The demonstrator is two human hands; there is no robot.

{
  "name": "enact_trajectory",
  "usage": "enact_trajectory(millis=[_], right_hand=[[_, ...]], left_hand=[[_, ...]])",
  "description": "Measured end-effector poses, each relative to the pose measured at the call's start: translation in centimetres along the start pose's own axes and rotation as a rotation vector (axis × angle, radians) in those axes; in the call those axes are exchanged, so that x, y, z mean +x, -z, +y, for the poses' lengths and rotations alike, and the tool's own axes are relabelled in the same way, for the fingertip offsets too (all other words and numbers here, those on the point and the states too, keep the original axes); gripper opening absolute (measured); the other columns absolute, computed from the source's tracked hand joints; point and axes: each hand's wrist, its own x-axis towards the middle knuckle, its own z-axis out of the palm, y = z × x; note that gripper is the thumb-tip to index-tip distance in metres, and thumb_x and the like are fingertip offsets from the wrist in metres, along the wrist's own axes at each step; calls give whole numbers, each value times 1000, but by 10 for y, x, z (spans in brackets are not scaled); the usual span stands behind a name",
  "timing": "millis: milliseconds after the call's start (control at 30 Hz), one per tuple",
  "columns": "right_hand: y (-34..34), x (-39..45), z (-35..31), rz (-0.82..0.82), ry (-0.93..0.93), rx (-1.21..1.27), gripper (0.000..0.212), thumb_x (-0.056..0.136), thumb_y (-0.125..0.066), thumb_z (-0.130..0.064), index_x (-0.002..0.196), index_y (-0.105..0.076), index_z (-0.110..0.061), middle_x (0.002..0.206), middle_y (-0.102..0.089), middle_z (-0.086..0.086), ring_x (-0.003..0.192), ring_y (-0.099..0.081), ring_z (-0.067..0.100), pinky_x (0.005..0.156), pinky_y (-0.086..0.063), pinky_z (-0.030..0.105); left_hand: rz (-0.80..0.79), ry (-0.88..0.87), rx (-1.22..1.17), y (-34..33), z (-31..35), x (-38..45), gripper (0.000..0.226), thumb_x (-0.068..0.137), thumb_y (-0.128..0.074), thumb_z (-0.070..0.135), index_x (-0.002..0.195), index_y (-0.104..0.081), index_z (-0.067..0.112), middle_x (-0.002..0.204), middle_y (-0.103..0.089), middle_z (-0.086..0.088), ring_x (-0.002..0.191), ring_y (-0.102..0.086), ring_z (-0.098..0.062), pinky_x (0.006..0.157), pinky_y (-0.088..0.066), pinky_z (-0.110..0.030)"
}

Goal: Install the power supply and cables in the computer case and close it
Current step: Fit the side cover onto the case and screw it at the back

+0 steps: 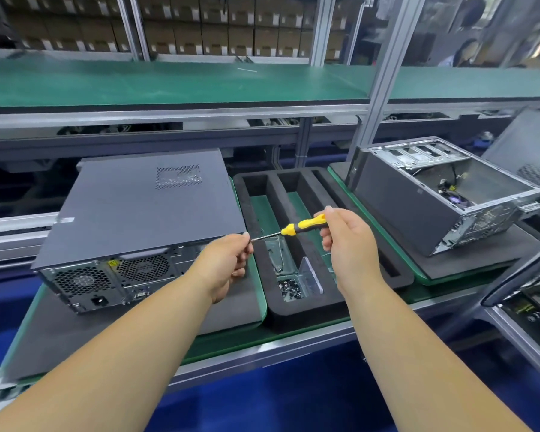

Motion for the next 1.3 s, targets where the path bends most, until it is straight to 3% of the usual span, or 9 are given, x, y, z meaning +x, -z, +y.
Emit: enact_trajectory(millis=[233, 433, 567, 667, 767, 967, 1133, 1200, 1300], right_hand=[[-48, -25, -15, -16, 25, 13, 27, 99, -49, -34, 90, -68, -17, 65, -52, -7, 57, -46, 1, 58, -45, 20], [-71, -41, -20, -63, 81, -39, 25, 96, -46, -30, 87, -69, -24, 74, -55, -3, 66, -48, 9, 66, -45, 29], [-73, -50, -23, -128, 76, -146, 21, 80, -46, -33, 79, -66, -31, 74, -58, -3, 67, -53, 11, 67, -49, 35], [-68, -55, -22, -188, 94, -287, 7, 75, -69, -37, 79, -66, -32, 71, -65, -2, 62, -58, 9, 64, -53, 36], [-69, -66, -16, -291, 58, -371, 16, 75, -79, -34, 80, -67, -25, 74, -70, 0, 57, -60, 7, 61, -53, 31], [-85, -93, 3, -442, -2, -438, 8, 89, -66, -33, 95, -67, -28, 67, -62, -5, 57, -57, 2, 62, -50, 26], [-94, -95, 20, -291, -128, -414, 21, 94, -50, -35, 85, -65, -24, 56, -60, -10, 47, -49, 4, 58, -46, 28], [-95, -92, 27, -201, -184, -411, 28, 91, -46, -37, 81, -66, -20, 53, -59, -10, 49, -49, 9, 60, -46, 32], [-97, -85, 34, -102, -310, -376, 31, 81, -46, -37, 74, -67, -16, 48, -59, -7, 52, -49, 16, 60, -45, 38]], left_hand=[[8, -65, 136, 55, 11, -9, 40, 103, -40, 28, 66, -52, 15, 55, -37, 7, 47, -28, -8, 44, -25, -19], [-103, -25, 148, 85, 18, -18, 44, 104, -38, 29, 63, -47, 15, 53, -34, 4, 46, -22, -12, 45, -21, -23], [-147, -87, 271, 100, 20, -25, 42, 103, -37, 28, 65, -47, 15, 57, -36, 4, 43, -32, -7, 47, -28, -20], [-90, -147, 370, 109, 19, -26, 41, 102, -40, 32, 65, -51, 18, 60, -39, 4, 51, -35, -9, 56, -35, -23], [32, -175, 306, 114, 17, -23, 41, 101, -43, 35, 65, -54, 18, 57, -39, 6, 53, -34, -11, 56, -35, -25], [26, -149, 256, 105, 16, -18, 43, 99, -45, 42, 65, -55, 18, 50, -39, 10, 47, -33, -9, 51, -34, -22], [4, -152, 360, 96, 18, -17, 43, 100, -39, 47, 85, -70, 21, 63, -46, 7, 54, -42, -10, 56, -37, -26], [31, -205, 542, 95, 20, -15, 30, 97, -45, 46, 91, -69, 28, 74, -56, 6, 64, -50, -11, 62, -38, -27], [60, -334, 747, 92, 25, -9, 9, 92, -58, 37, 92, -64, 31, 74, -59, 7, 62, -54, -11, 53, -37, -24]])
